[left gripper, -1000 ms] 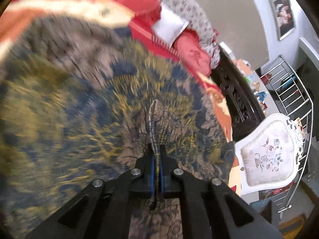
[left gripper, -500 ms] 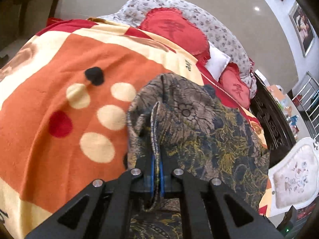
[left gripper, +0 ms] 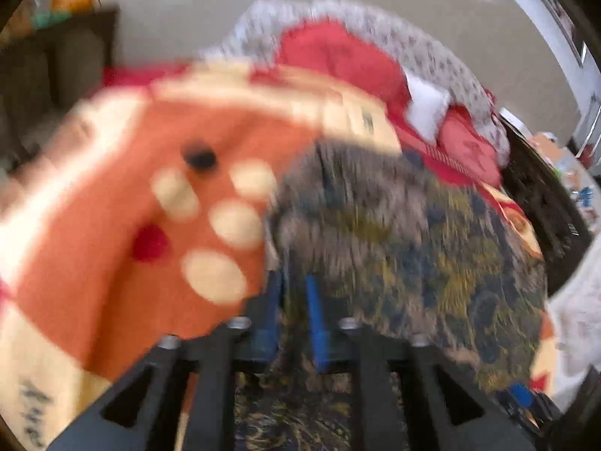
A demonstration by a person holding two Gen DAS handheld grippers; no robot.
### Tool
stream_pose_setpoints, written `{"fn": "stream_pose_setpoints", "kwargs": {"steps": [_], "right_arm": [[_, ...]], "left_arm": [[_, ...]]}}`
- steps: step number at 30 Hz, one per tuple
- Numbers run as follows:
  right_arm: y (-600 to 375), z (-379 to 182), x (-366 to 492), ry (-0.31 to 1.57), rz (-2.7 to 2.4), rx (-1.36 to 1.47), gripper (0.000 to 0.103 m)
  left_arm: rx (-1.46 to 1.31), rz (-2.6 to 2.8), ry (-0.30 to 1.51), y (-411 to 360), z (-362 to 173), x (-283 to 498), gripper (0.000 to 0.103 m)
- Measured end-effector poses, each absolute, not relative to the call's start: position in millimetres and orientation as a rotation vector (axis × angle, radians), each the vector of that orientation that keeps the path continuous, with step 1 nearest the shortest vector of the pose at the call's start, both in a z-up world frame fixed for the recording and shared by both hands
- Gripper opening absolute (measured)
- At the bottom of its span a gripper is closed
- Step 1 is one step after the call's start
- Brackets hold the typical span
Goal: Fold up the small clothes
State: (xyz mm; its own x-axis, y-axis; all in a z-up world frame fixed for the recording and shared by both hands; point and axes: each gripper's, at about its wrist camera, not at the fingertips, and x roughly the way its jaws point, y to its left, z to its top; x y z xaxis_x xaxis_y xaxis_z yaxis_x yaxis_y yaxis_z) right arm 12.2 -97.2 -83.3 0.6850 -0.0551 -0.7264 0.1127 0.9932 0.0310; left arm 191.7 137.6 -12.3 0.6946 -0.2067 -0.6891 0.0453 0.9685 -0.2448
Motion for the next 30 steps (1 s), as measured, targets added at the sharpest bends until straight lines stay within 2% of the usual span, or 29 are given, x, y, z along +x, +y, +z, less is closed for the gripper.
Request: {"fn": "stream_pose_setpoints", "kwargs": {"steps": [1,2,5,7,9,10,12,13,16,17,18,19,25,30], "right_arm": [[-97.0,-83.3,12.1,0.814,-0.095,0.076,0.047],[-96.5,-83.3,12.6,0.818,-0.097,0.079,0.047],[-99.0,-76.8,8.5,0.815,-0.085,0.110,0.047],[-107.5,-60.9,1.9,0.762,-0.057,0.180,0.047],[-119.3,-42.8,0.9,0.694,-0.089,0.210,0.047],[-126.1,-34.8,4.1,0.667,-0.119,0.209,0.047],[-142.5,-26.9,17.1,0.626,-0.137,0.208,0.047],[-152.1,-29.0,26.7,0.639,-0.124,0.213,0.047],[-185.7,-66.6,59.4,0.824,-0.160,0.177,0.047],[-194.4,-80.0,63.8,0.878,-0.166,0.182,0.038],[-202.8,-85.3,57.6,0.843,-0.154,0.169,0.023],[-206.2,-85.8,52.6,0.831,-0.164,0.138,0.017],[-211.3,-67.1,47.0,0.867,-0.233,0.111,0.018],[-210.2,-20.1,64.9,0.730,-0.162,0.158,0.020]], "left_arm": [[-0.206,-0.128,0.738,134.4,-1.7,185.9,0.047],[-0.189,-0.131,0.696,127.3,8.2,182.0,0.054],[-0.071,-0.181,0.667,94.2,14.5,185.0,0.054],[-0.009,-0.194,0.731,76.8,-2.4,197.7,0.054],[0.001,-0.145,0.834,72.5,-30.9,216.0,0.049],[-0.001,-0.122,0.856,74.0,-40.3,218.7,0.042],[-0.031,-0.105,0.824,82.1,-49.2,213.6,0.036],[-0.025,-0.082,0.814,84.3,-50.9,209.7,0.032],[-0.023,-0.043,0.790,91.6,-54.0,199.0,0.028],[-0.033,-0.013,0.785,95.1,-54.4,196.4,0.028],[-0.054,0.010,0.784,99.3,-55.3,195.8,0.028],[-0.069,0.013,0.787,101.9,-57.2,196.9,0.028],[-0.026,0.030,0.788,97.6,-56.4,198.4,0.028],[-0.047,0.017,0.792,101.1,-57.6,198.5,0.028]]}}
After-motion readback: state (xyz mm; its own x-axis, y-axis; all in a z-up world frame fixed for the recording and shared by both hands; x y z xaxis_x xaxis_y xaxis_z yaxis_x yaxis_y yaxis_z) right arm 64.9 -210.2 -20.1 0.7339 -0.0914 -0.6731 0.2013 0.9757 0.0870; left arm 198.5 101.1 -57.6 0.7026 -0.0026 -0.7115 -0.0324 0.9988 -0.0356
